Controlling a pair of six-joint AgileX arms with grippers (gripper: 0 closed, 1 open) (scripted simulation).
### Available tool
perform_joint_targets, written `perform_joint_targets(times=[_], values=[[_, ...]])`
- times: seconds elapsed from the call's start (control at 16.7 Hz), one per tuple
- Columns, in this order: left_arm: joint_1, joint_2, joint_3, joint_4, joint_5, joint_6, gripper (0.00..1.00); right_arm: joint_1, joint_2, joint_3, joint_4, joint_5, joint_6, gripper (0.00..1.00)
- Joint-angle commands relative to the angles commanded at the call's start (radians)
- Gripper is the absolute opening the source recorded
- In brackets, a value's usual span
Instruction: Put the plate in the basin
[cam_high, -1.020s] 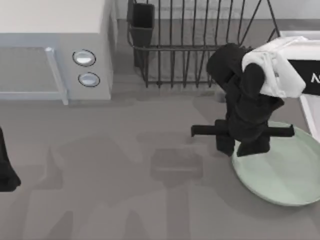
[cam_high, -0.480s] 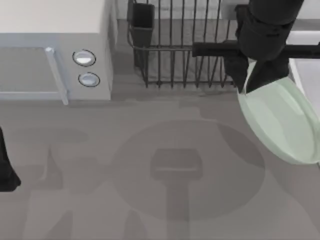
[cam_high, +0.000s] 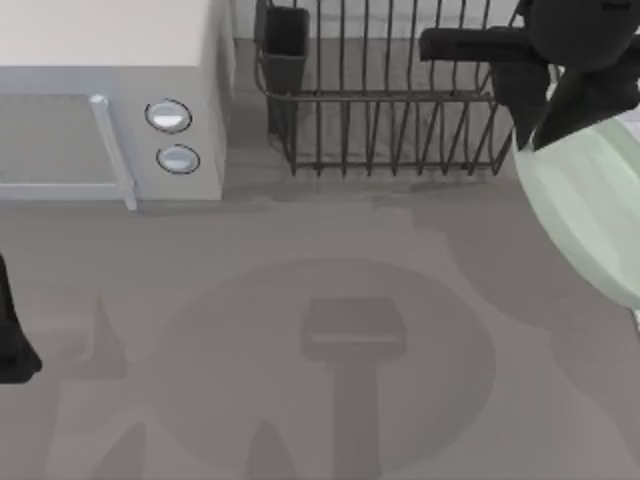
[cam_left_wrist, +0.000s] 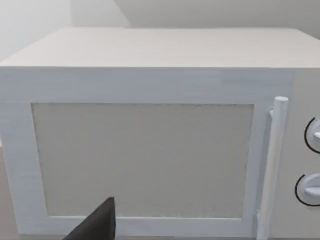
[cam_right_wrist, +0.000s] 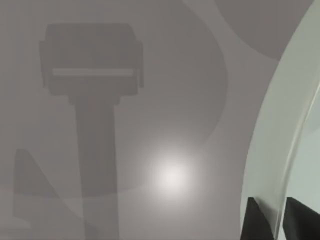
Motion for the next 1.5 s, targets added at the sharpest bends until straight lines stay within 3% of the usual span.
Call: perform_joint_targets(times=[0.36, 1.02, 1.38, 1.5], values=[[0.000, 0.000, 0.000, 0.000, 0.000, 0.000, 1.00, -0.063, 0.074, 0.068, -0.003, -0.001, -0.067, 0.00], [0.000, 0.000, 0.000, 0.000, 0.000, 0.000, 1.00, -0.596, 0.722, 0.628, -0.003, -0.010, -0.597, 0.00], [0.000, 0.000, 0.000, 0.000, 0.000, 0.000, 1.00, -0.623, 0.750, 0.655, -0.001, -0.010, -0.624, 0.00], [0.000, 0.000, 0.000, 0.000, 0.000, 0.000, 1.00, -0.623, 0.750, 0.655, -0.001, -0.010, -0.624, 0.15]])
